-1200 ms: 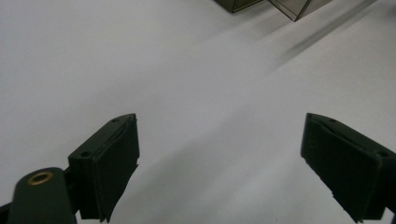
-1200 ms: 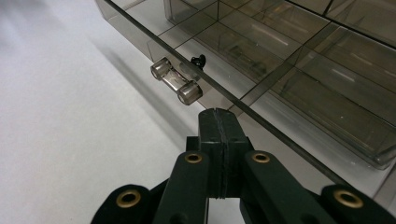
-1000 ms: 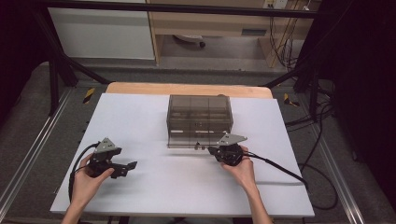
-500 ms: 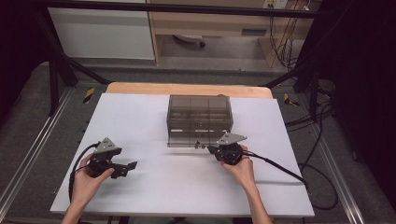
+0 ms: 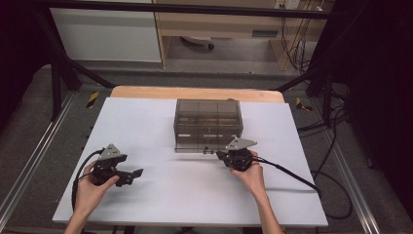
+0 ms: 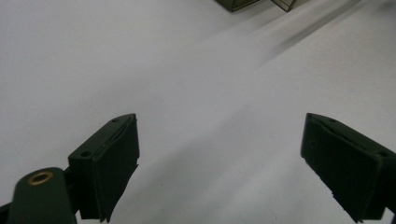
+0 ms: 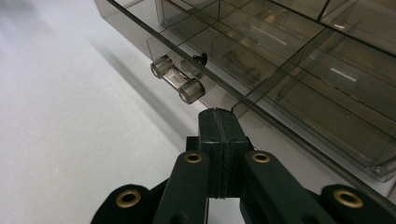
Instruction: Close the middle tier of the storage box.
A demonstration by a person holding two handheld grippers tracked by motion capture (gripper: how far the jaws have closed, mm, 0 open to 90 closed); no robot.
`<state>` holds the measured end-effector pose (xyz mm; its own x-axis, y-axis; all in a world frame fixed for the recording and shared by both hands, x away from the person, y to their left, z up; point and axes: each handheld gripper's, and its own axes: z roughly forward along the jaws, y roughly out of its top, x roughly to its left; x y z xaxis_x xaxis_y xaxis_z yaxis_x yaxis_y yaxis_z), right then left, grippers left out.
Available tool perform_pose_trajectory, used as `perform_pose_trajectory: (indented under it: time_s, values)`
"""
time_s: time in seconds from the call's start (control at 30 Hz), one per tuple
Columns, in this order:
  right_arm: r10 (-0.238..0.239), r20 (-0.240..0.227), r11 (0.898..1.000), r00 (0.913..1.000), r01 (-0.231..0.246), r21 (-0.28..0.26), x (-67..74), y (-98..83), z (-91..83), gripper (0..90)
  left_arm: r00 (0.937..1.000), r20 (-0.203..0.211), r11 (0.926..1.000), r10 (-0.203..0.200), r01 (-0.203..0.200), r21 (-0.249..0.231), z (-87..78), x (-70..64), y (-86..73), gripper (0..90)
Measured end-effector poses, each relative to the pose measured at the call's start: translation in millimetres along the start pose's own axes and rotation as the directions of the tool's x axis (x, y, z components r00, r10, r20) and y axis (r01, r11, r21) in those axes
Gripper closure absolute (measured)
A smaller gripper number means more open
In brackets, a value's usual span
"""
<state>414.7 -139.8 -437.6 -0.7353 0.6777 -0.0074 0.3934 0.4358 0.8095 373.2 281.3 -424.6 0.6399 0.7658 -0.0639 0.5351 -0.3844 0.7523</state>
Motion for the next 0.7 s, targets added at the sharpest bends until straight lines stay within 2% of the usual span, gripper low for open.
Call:
perform_pose_trajectory:
  time_s: [0.7]
  values:
    - [0.002,0.009,1.000,1.0000,-0.002,-0.003,-5.3,3.1,5.7,90.0,1.0000,0.000,1.0000,0.001,-0.001,0.004,0.5,0.1,-0.1,11.1]
